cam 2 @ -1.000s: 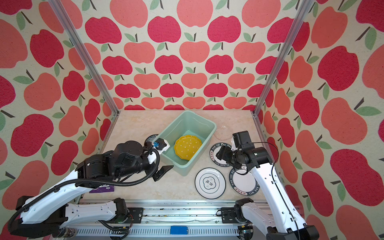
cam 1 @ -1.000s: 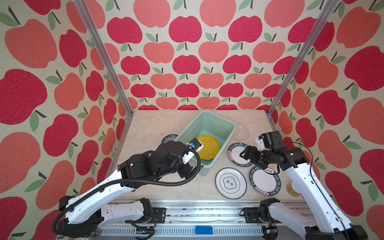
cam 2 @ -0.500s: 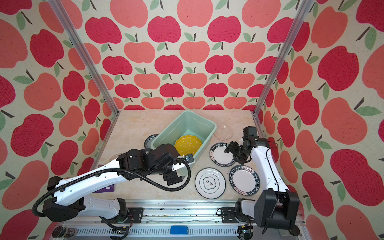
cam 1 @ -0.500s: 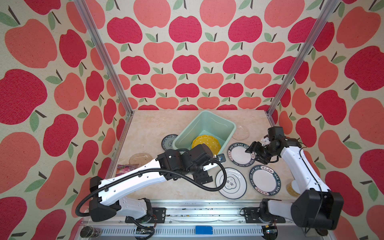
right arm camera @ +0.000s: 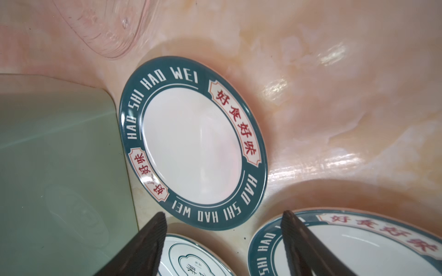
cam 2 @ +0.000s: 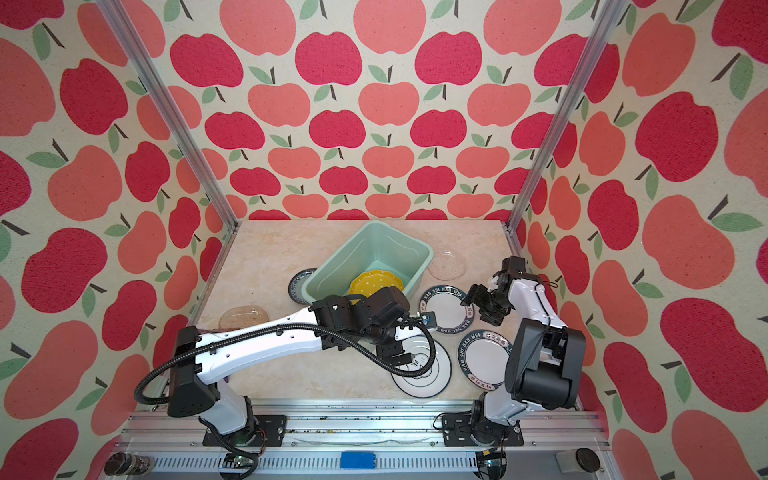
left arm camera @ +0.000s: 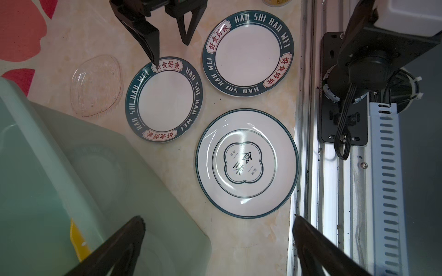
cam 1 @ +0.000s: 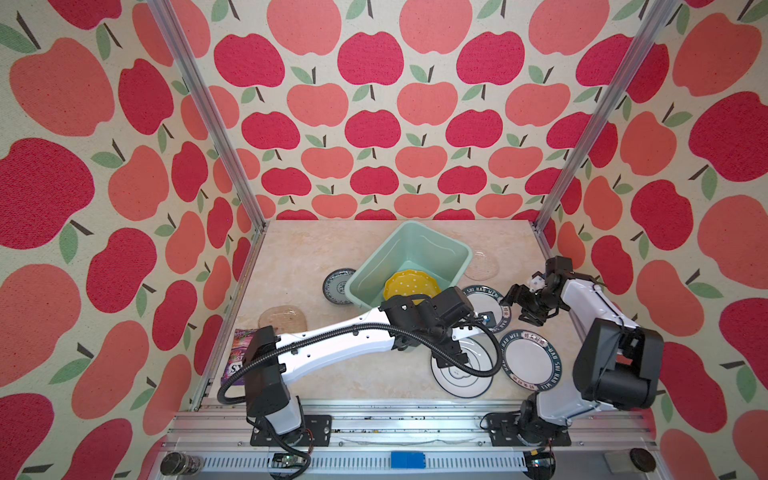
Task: Place the plates into the plastic bin on the countertop
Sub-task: 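Reach the right gripper to a green-rimmed plate while the left withdraws, then push the right gripper against the green-rimmed plate edge, tilting it up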
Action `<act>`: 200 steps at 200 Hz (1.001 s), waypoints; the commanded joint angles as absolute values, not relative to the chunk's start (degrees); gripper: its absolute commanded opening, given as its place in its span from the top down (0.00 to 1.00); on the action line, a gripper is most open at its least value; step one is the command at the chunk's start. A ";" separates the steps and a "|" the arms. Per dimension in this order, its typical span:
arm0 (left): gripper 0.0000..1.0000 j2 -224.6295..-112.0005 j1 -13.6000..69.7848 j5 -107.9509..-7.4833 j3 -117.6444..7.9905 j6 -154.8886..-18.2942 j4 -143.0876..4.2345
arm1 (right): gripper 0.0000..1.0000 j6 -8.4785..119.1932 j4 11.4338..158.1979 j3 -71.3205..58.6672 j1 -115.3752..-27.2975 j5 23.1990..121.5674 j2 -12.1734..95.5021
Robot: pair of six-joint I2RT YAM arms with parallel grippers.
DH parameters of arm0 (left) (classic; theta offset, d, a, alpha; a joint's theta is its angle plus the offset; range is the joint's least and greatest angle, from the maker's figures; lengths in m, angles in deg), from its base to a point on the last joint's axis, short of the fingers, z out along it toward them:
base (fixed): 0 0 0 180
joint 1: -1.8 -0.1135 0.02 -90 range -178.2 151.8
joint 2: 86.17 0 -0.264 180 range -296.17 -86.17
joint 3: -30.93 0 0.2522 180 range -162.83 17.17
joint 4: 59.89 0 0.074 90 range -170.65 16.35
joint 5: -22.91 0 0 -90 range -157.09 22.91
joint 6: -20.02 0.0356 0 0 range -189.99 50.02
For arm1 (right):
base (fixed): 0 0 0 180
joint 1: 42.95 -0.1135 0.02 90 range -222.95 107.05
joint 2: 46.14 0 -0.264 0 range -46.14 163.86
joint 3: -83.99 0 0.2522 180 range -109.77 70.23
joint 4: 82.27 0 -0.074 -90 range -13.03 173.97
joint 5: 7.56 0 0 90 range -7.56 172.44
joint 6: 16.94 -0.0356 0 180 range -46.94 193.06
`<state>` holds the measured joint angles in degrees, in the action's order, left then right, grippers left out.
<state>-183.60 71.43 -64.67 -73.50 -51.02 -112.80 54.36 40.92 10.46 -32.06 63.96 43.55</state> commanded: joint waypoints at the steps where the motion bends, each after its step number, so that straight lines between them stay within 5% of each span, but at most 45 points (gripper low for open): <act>1: 0.01 -186.96 71.49 -64.73 -78.25 -52.71 -110.81 | 0.23 57.92 45.15 9.50 -29.99 60.72 46.41; 200: 0.01 -193.40 71.24 -68.34 -88.21 -60.18 -112.05 | 0.42 58.41 58.57 14.39 -27.92 44.51 60.26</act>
